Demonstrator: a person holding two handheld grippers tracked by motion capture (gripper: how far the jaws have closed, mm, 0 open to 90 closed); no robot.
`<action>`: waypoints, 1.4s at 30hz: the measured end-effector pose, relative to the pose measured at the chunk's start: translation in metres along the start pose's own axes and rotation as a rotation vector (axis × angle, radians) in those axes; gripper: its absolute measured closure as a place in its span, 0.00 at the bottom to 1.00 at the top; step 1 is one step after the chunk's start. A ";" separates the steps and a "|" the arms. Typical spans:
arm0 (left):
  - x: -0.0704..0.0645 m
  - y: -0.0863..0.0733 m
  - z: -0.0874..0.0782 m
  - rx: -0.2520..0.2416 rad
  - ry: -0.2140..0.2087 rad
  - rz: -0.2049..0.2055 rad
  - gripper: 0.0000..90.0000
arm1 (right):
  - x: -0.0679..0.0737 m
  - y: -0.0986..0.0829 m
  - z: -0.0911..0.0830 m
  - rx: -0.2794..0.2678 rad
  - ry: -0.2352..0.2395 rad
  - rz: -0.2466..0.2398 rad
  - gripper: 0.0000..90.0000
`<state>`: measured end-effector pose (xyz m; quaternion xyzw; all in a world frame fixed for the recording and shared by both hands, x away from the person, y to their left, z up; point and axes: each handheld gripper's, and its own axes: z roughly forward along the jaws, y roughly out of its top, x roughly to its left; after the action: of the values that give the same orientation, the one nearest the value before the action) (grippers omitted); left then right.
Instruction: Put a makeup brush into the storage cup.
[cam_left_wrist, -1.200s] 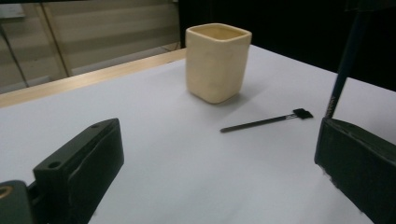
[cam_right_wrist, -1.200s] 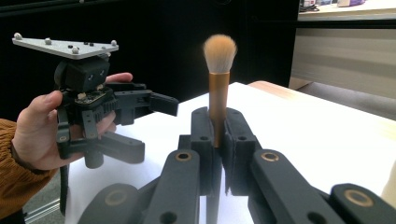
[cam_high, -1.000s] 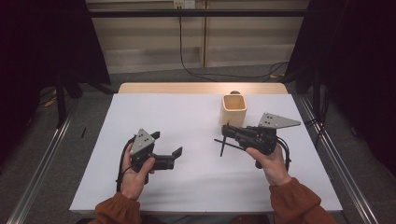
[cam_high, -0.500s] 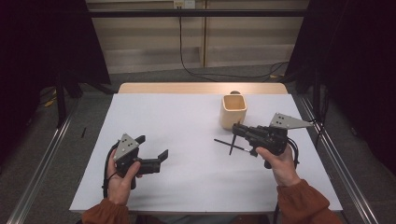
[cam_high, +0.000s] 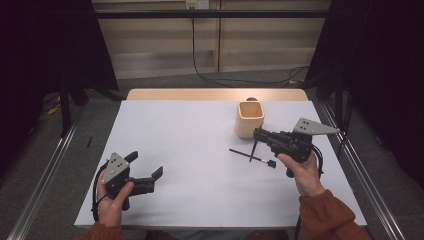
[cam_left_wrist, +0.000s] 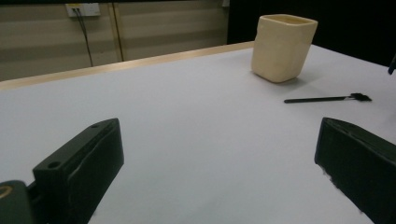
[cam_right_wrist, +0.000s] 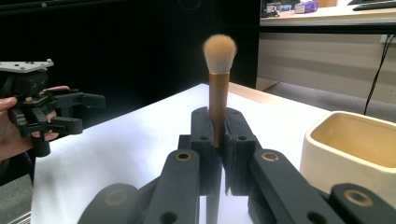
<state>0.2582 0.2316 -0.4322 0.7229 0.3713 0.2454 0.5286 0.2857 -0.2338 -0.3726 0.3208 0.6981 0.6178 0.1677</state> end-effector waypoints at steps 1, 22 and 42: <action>0.001 -0.001 -0.002 -0.001 -0.003 0.000 0.02 | -0.001 0.001 0.000 0.002 -0.006 -0.005 0.93; 0.007 -0.008 -0.017 -0.060 -0.024 -0.019 0.02 | -0.023 0.042 0.004 -0.047 -0.051 -0.041 0.93; 0.004 -0.007 -0.018 -0.068 -0.039 -0.004 0.01 | -0.044 0.074 0.019 -0.059 -0.099 -0.062 0.93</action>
<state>0.2448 0.2464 -0.4328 0.7084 0.3539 0.2428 0.5604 0.3483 -0.2457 -0.3112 0.3239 0.6801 0.6160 0.2306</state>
